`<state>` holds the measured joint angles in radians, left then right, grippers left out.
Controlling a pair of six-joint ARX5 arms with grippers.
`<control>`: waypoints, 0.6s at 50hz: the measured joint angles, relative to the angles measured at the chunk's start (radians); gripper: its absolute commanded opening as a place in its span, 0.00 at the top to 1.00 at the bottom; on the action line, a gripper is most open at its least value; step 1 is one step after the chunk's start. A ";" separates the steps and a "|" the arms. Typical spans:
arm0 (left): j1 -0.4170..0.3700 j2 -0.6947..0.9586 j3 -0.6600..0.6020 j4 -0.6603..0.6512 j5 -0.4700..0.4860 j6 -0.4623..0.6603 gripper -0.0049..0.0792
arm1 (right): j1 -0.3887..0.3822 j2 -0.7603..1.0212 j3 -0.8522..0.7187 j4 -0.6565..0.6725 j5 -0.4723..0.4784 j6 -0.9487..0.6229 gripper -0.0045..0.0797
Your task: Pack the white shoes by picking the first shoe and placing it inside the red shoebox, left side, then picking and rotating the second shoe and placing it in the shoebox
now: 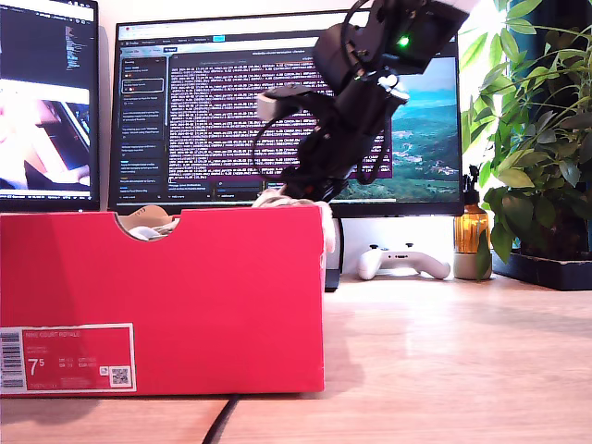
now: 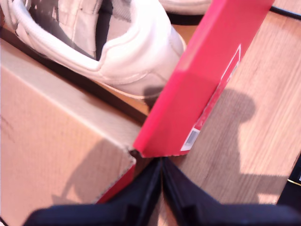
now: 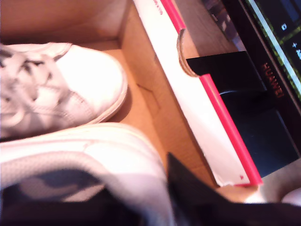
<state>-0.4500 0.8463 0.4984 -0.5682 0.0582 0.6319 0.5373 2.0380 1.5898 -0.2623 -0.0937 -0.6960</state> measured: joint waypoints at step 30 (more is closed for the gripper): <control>0.000 0.000 0.000 0.001 0.001 0.000 0.96 | 0.114 0.002 0.346 -0.320 0.240 0.063 0.91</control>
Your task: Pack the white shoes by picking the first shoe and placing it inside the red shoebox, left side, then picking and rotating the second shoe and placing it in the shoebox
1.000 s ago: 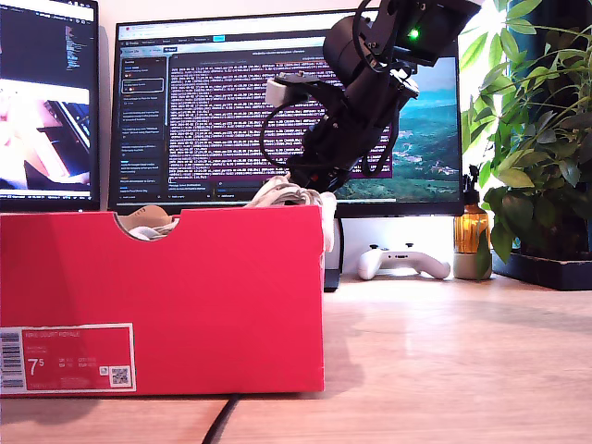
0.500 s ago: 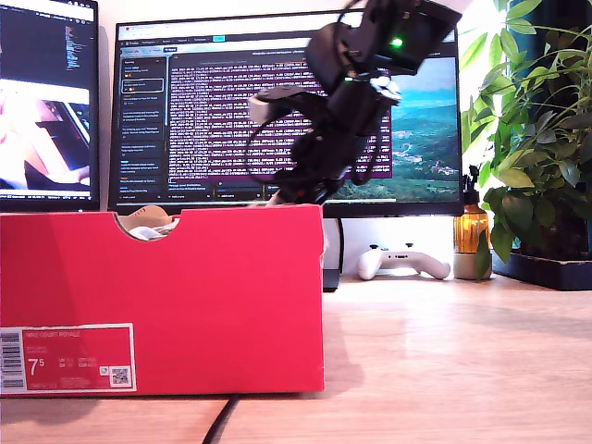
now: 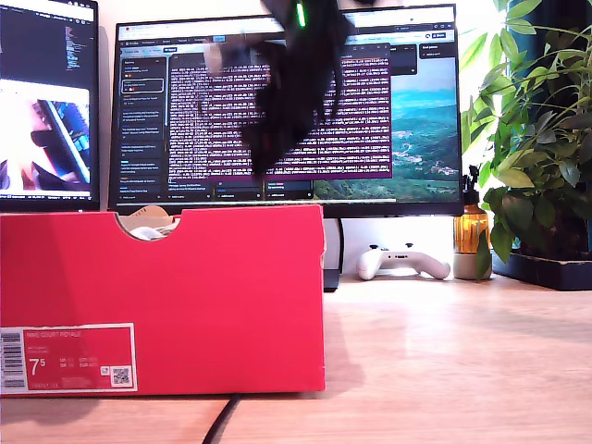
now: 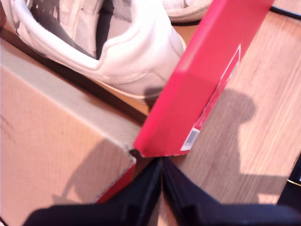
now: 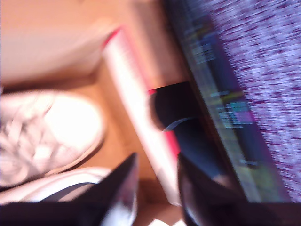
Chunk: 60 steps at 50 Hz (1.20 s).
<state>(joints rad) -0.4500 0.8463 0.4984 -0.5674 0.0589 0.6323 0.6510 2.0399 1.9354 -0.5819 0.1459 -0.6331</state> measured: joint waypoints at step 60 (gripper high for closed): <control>-0.001 -0.373 0.002 -0.084 0.105 -0.155 0.96 | -0.238 0.000 0.163 -0.508 -0.139 0.475 0.96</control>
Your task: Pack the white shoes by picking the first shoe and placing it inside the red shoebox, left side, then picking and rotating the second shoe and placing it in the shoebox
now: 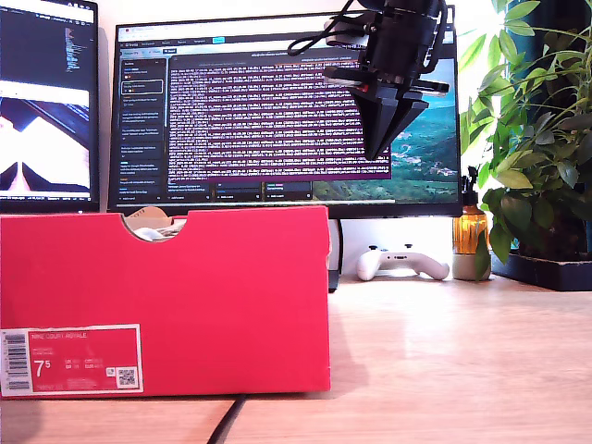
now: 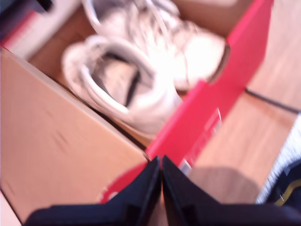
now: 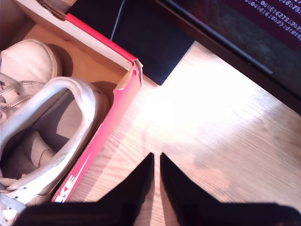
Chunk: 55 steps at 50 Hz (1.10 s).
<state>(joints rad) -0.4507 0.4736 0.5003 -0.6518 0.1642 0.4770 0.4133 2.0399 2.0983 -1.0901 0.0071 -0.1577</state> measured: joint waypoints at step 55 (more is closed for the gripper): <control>0.253 0.213 0.001 0.555 0.093 -0.196 0.96 | -0.222 -0.672 -1.002 0.723 0.003 -0.051 0.96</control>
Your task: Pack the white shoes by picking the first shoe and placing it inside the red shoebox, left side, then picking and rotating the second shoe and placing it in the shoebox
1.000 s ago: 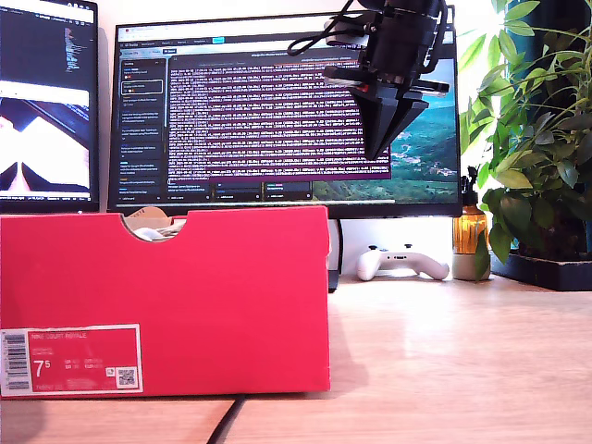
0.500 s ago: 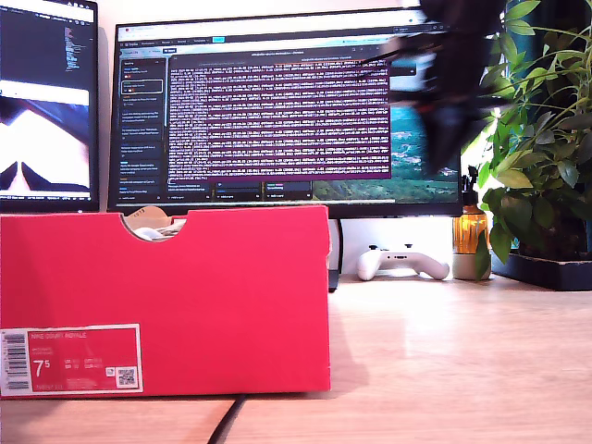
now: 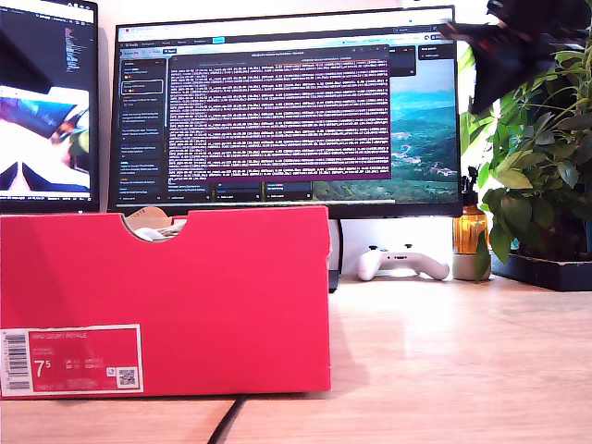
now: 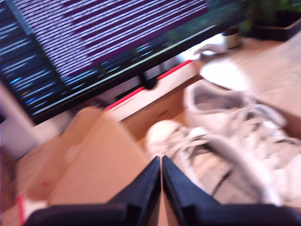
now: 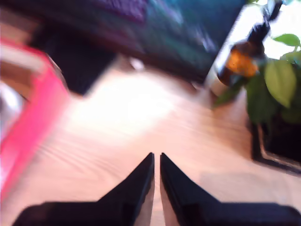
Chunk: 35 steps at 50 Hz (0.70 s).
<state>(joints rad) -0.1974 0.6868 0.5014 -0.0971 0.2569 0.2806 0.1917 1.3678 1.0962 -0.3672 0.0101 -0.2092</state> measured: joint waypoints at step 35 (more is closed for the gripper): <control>0.171 -0.095 -0.223 0.246 -0.027 -0.145 0.96 | -0.265 -0.271 -0.549 0.417 -0.078 0.027 0.96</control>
<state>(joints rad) -0.0261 0.5919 0.2783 0.1493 0.2298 0.1360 -0.0734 1.0969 0.5476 0.0498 -0.0681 -0.1822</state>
